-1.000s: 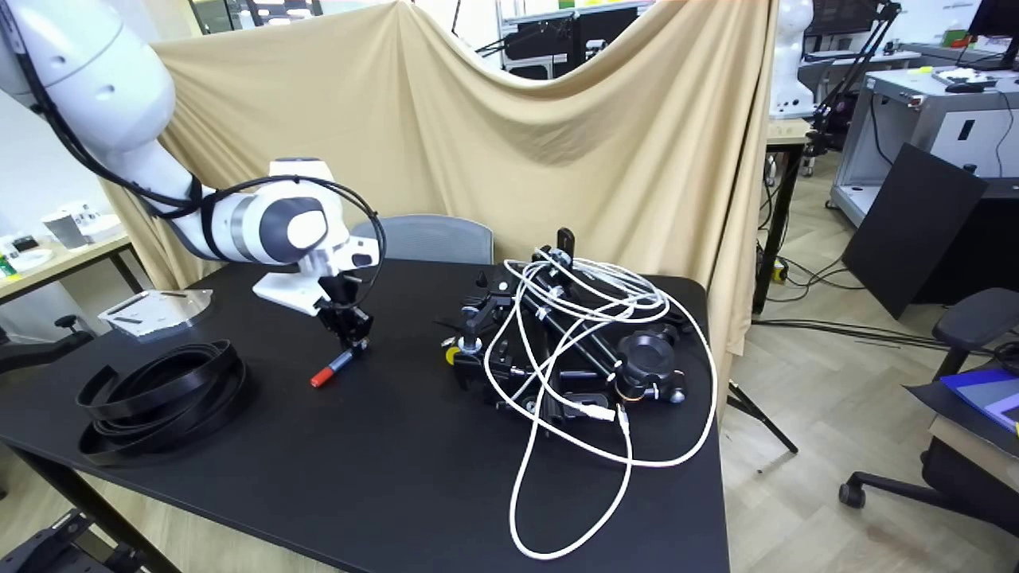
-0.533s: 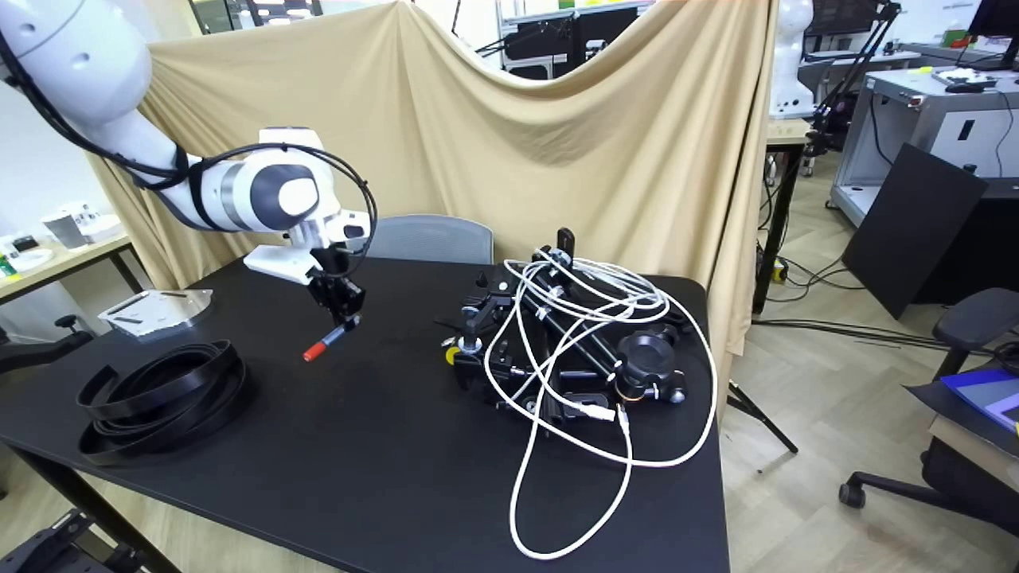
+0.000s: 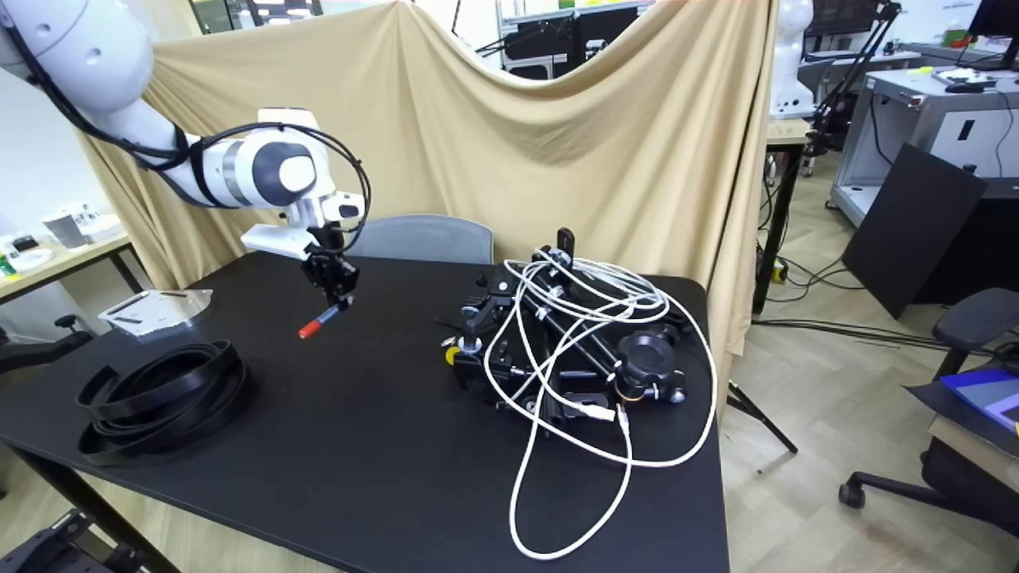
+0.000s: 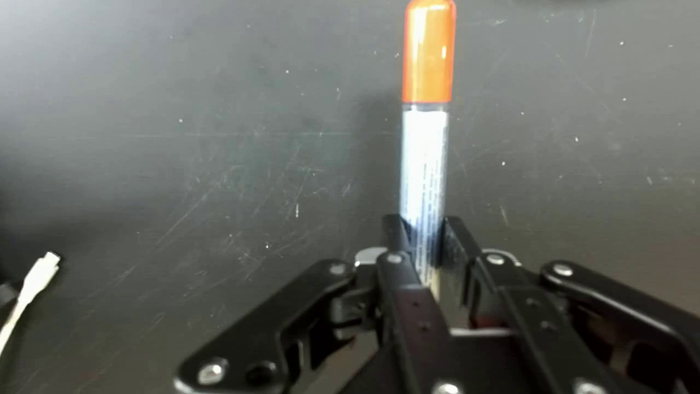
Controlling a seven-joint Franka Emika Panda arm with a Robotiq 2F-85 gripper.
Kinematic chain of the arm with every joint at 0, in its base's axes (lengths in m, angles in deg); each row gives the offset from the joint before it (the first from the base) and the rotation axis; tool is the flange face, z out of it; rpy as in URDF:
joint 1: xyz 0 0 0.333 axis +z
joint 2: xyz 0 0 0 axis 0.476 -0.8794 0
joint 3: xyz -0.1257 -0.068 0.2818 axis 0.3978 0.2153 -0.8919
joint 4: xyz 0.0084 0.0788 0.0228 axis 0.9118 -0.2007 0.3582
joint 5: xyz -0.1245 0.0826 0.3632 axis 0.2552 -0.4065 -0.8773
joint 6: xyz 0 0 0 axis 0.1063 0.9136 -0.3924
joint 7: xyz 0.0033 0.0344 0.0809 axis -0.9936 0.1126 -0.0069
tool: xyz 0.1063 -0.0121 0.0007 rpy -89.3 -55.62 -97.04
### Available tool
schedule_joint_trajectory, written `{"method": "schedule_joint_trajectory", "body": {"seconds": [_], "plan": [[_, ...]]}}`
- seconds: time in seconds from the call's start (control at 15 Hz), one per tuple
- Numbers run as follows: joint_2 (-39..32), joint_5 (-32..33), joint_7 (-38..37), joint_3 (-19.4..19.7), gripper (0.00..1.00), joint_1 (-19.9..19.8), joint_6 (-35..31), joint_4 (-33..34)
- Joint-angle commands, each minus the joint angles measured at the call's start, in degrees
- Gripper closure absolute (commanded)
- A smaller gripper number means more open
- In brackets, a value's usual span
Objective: Move the marker to the left.
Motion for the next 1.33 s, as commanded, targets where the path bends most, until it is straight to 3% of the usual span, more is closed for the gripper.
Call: {"method": "schedule_joint_trajectory", "body": {"seconds": [0.0, 0.53, 1.13, 1.2, 1.27], "plan": [[-4.4, -0.6, -2.1, -0.4, 0.95, 1.4, 1.7, 6.0], [-9.3, -0.9, -5.0, -0.9, 0.95, 6.1, 2.1, 10.1], [-12.3, -1.6, -6.0, -0.7, 0.95, 6.7, 1.0, 11.6], [-12.4, -1.7, -5.8, -0.8, 0.63, 6.6, 1.2, 11.7], [-12.5, -1.8, -5.8, -0.8, 0.53, 6.6, 1.3, 11.8]]}}
